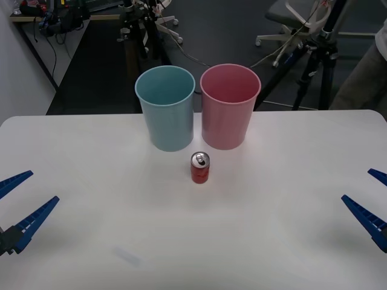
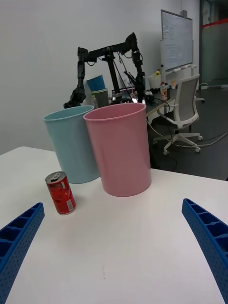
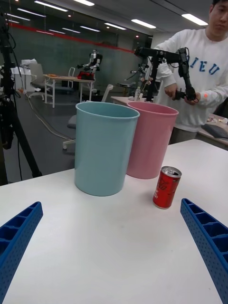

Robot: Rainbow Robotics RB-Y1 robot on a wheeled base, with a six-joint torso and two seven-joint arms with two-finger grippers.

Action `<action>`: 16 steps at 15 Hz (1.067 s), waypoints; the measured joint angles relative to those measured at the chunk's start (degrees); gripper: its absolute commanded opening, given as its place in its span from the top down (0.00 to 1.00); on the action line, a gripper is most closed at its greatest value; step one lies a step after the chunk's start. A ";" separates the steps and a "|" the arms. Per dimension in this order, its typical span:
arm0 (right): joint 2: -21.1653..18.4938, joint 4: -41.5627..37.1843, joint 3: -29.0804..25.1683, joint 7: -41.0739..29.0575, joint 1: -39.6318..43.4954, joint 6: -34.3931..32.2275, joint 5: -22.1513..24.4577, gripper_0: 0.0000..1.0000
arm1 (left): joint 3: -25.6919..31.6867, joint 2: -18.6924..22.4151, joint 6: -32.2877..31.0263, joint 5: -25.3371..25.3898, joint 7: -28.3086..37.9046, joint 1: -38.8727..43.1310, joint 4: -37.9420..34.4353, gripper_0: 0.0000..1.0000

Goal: Grasp the object on the table and drop it into the matching bin: aluminum can to the light blue bin, PET bottle to the pink bin.

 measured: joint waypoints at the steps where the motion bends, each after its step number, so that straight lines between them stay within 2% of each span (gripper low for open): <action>1: 0.00 0.00 0.00 -0.02 0.00 0.00 0.00 0.00 | 0.00 0.00 0.00 0.00 0.00 0.00 0.00 0.00; 4: 1.59 -0.31 0.63 -0.03 0.18 0.33 0.65 0.00 | 0.01 0.01 0.00 0.00 0.00 0.00 0.00 0.00; 7: 1.35 -3.16 2.75 0.06 1.89 2.17 0.65 0.00 | 0.01 0.01 0.00 0.00 0.00 0.00 0.00 0.00; 10: 1.40 -3.89 7.69 1.93 2.98 3.22 0.64 0.00 | 0.01 0.00 0.00 0.00 0.00 0.00 0.00 0.00; 16: 1.80 -3.82 18.30 12.30 4.60 9.99 0.64 0.00 | 0.00 0.00 0.00 0.00 0.00 0.00 0.00 0.00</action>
